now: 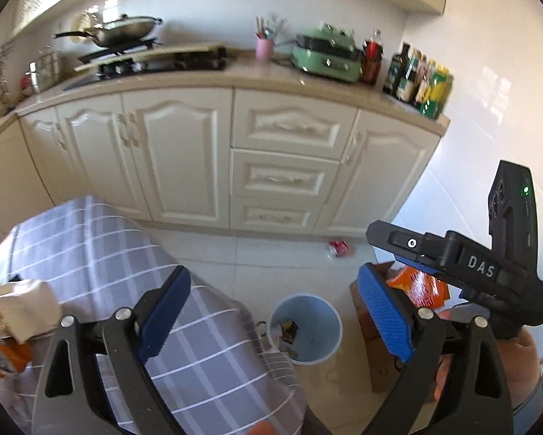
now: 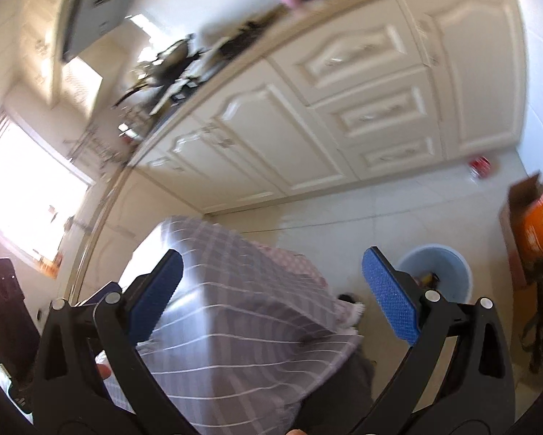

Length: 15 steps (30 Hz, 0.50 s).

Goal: Collect trash
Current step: 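Move both open grippers back over the table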

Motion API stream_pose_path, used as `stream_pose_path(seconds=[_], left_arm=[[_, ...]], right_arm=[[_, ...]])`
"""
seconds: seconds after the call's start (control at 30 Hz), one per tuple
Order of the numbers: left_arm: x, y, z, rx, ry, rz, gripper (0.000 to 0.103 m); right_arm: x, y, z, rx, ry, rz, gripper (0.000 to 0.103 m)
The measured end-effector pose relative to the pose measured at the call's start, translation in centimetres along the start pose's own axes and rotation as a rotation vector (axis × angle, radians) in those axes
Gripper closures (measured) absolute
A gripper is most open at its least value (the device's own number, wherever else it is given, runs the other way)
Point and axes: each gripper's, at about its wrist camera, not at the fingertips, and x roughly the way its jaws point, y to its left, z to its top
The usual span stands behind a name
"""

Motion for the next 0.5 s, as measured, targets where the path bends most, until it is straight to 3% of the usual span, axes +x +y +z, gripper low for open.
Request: stream_pose_path(seconds=[0.5], left_arm=[[-11.4, 9.6, -4.4, -0.092, -0.155, 0.209, 0.011]], right_arm=[[1.9, 14.5, -3.8, -0.275, 0.073, 0.198, 0.006]])
